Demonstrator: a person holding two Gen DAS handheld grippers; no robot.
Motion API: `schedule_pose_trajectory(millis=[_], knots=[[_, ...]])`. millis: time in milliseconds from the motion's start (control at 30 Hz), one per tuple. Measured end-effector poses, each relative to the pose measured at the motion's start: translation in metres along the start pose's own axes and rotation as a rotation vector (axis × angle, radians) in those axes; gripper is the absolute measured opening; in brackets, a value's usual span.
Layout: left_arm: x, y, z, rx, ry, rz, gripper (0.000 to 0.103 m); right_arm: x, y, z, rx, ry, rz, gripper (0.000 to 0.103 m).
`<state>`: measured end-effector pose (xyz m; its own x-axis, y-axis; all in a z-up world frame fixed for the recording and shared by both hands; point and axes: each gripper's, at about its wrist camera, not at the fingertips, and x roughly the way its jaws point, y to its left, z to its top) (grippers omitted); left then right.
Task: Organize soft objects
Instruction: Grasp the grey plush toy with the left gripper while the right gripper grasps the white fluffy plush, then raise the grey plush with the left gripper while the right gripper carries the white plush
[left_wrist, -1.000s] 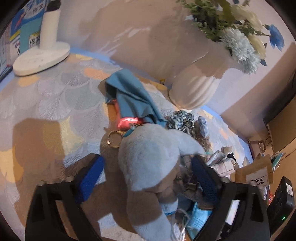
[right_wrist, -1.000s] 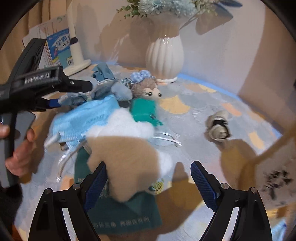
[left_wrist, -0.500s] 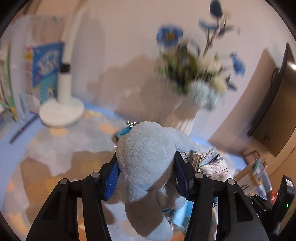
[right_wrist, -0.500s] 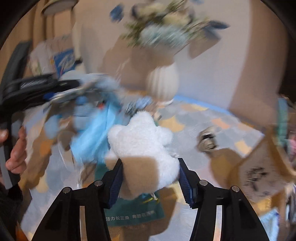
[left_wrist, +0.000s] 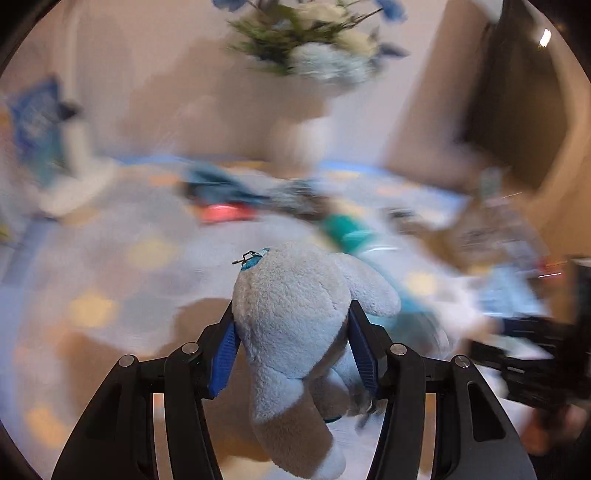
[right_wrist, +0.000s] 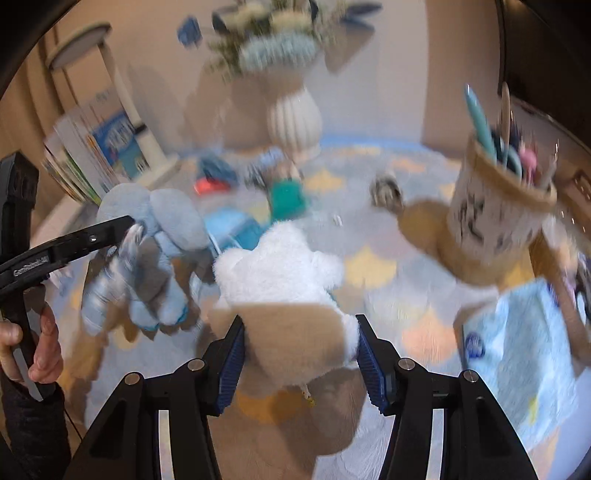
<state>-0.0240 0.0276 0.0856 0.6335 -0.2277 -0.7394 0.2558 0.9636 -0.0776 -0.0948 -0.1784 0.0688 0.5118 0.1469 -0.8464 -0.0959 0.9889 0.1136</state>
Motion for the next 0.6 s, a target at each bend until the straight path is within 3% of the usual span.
schedule_pose_trajectory(millis=[33,67,133,200,233,267,367,467,533,600], knots=[[-0.016,-0.009,0.003,0.058,-0.092,0.065,0.051,0.003,0.001,-0.002,-0.011,0.001,-0.033,0.055],[-0.029,-0.013,0.007,0.084,-0.156,0.072,0.051,0.005,0.002,-0.004,-0.026,0.002,-0.068,0.055],[-0.043,-0.013,0.022,0.081,-0.178,0.085,0.051,0.008,0.000,-0.005,-0.018,0.008,-0.062,0.055],[-0.049,-0.003,0.030,0.055,-0.196,0.144,0.038,0.009,-0.005,-0.004,0.018,0.006,-0.038,0.055],[-0.054,0.001,0.029,0.037,-0.204,0.137,0.038,0.008,-0.007,-0.003,0.024,0.000,-0.032,0.055],[-0.061,0.007,0.027,0.010,-0.217,0.097,0.038,0.006,-0.008,-0.003,0.025,-0.008,-0.023,0.055],[-0.082,0.016,0.012,-0.031,-0.221,-0.118,0.038,0.001,-0.012,-0.006,0.023,-0.018,0.003,0.055],[-0.081,0.007,-0.001,0.012,-0.175,-0.131,0.040,0.001,-0.013,-0.006,0.029,-0.011,0.026,0.055],[-0.070,0.005,-0.007,0.020,-0.143,-0.081,0.049,0.003,-0.013,-0.008,0.030,-0.003,0.033,0.055],[-0.045,0.018,-0.013,-0.050,-0.062,0.036,0.090,0.006,-0.013,-0.010,0.034,0.007,0.043,0.055]])
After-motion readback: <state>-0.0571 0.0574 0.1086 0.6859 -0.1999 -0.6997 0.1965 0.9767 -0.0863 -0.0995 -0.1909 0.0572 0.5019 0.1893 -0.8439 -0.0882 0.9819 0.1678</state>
